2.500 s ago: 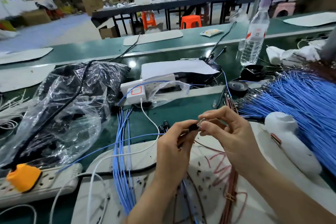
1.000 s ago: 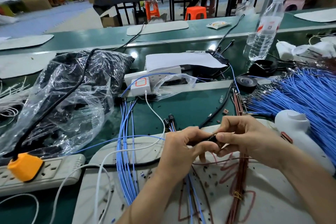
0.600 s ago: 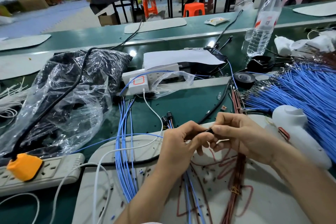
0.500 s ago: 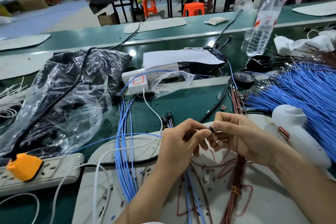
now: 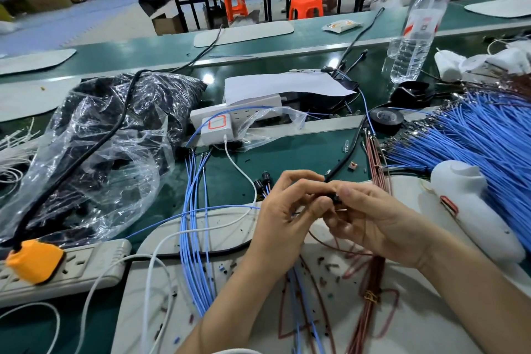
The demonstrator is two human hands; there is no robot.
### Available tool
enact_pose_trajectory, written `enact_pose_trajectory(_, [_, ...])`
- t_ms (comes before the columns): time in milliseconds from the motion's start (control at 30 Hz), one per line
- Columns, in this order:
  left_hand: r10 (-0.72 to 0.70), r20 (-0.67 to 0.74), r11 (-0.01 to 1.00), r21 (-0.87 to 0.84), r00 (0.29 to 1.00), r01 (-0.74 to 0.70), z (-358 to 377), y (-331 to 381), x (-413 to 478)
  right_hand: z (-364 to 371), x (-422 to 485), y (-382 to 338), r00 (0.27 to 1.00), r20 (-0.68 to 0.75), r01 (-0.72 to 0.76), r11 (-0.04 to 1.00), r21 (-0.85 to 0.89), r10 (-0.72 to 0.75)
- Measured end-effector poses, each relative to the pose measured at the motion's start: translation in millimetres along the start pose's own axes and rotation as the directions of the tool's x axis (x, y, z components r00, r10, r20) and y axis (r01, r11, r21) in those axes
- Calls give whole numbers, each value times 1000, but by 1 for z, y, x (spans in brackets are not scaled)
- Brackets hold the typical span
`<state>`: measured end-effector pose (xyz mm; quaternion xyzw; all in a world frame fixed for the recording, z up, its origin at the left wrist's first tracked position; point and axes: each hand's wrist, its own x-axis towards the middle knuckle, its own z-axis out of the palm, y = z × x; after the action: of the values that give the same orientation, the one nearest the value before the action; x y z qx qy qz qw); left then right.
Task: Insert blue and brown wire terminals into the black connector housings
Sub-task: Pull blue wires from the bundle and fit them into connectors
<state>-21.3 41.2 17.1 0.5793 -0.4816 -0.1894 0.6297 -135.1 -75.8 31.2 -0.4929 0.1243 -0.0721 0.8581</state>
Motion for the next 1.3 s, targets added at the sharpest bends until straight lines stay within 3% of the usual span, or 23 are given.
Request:
enact_pose_trajectory(300, [8, 12, 999, -35, 1000, -8, -1, 4, -1, 2, -2, -2, 993, 55, 110, 994, -12, -109])
enact_pose_trajectory(400, [-9, -41, 999, 32, 999, 10, -2, 6, -1, -4, -4, -12, 978, 68, 188, 974, 123, -198])
enact_pose_trajectory(500, [56, -128, 971, 236, 990, -25, -7, 7, 0, -19, -6, -34, 938, -154, 345, 886, 311, -311])
enact_pose_trajectory(633, [-51, -111, 971, 225, 993, 75, -5, 27, 1, -29, -4, -45, 818, -461, 478, 852, 215, -342])
enact_pose_trajectory(767, [-225, 31, 974, 20, 974, 224, -8, 71, -7, -24, -1, -43, 795, -526, 478, 846, 236, -302])
enact_pose_trajectory(867, [-274, 154, 961, 89, 949, 263, -25, 103, -24, -21, -2, -41, 794, -553, 442, 865, 238, -254])
enact_pose_trajectory(933, [-362, 227, 925, 205, 904, 319, -43, 121, -37, -19, 0, -39, 791, -568, 374, 914, 156, -227])
enact_pose_trajectory(1033, [-593, 396, 792, 447, 701, 417, -68, 137, -52, -14, 13, -36, 782, -572, 305, 952, 4, -248])
enact_pose_trajectory(1100, [-682, 393, 690, 626, 617, 363, -74, 137, -55, -6, 29, -38, 813, -529, 225, 970, -94, -241])
enact_pose_trajectory(1200, [-644, 283, 625, 731, 711, 275, -67, 123, -50, 12, 58, -39, 914, -379, 76, 977, -197, -147])
enact_pose_trajectory(1300, [-518, 133, 624, 735, 845, 266, -51, 97, -36, 22, 81, -36, 941, -309, -11, 903, -429, -136])
